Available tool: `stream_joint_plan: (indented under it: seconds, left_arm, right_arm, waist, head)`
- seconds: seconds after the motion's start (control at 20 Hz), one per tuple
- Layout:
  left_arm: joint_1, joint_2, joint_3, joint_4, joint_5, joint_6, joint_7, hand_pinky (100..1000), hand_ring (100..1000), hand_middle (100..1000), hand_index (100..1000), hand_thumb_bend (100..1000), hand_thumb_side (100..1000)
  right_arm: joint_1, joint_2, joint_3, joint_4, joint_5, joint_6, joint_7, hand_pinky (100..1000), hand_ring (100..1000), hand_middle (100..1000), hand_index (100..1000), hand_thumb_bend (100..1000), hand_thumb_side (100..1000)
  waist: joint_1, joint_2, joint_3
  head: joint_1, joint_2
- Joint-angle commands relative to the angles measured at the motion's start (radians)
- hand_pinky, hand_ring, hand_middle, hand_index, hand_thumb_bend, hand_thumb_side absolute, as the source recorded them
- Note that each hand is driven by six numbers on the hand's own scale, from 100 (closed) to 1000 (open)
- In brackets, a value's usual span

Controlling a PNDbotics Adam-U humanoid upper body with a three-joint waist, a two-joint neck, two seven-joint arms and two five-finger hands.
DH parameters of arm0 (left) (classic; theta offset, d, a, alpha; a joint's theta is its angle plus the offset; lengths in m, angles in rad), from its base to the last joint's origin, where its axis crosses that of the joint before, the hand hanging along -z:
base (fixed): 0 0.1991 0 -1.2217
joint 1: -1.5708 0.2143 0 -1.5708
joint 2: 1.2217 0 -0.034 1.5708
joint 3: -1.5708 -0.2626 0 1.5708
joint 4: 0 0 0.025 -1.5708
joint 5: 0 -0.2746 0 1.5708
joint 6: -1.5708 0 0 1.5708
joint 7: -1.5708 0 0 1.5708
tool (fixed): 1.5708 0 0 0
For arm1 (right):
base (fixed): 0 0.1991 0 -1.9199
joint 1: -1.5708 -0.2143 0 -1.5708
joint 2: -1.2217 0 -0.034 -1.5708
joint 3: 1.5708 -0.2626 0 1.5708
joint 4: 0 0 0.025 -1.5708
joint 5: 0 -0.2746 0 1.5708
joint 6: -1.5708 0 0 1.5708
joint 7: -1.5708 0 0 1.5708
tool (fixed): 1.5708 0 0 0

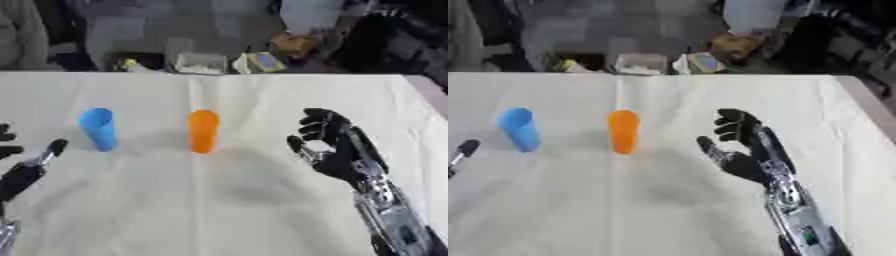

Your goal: Pour the contents of one cup into another cup.

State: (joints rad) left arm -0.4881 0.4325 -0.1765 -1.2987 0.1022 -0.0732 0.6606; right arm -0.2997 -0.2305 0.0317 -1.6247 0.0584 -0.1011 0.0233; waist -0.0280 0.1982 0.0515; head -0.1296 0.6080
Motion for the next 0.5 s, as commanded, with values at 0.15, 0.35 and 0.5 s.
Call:
stream_joint_plan:
  seconds: [0.15, 0.35, 0.5]
  left_arm:
    - [-0.064, 0.065, -0.004, 0.052, 0.024, -0.024, -0.002, 738, 528, 579, 722, 941, 236]
    - [-0.103, 0.082, -0.003, 0.079, 0.030, -0.035, -0.008, 741, 527, 579, 722, 944, 240]
    - [-0.125, 0.091, -0.002, 0.089, 0.033, -0.047, -0.013, 744, 528, 580, 723, 947, 245]
  right_arm:
    - [-0.021, -0.006, 0.008, -0.014, -0.006, -0.004, 0.013, 665, 670, 650, 804, 467, 265]
    - [-0.030, -0.003, 0.014, -0.019, -0.005, -0.006, 0.020, 666, 669, 649, 804, 467, 271]
    - [-0.037, -0.001, 0.016, -0.022, -0.003, -0.006, 0.022, 666, 669, 649, 804, 467, 275]
  waist:
    - [-0.002, 0.002, -0.023]
    - [-0.007, 0.028, -0.051]
    - [-0.010, 0.053, -0.071]
  head:
    - [0.013, -0.022]
    - [0.029, -0.044]
    - [0.043, -0.064]
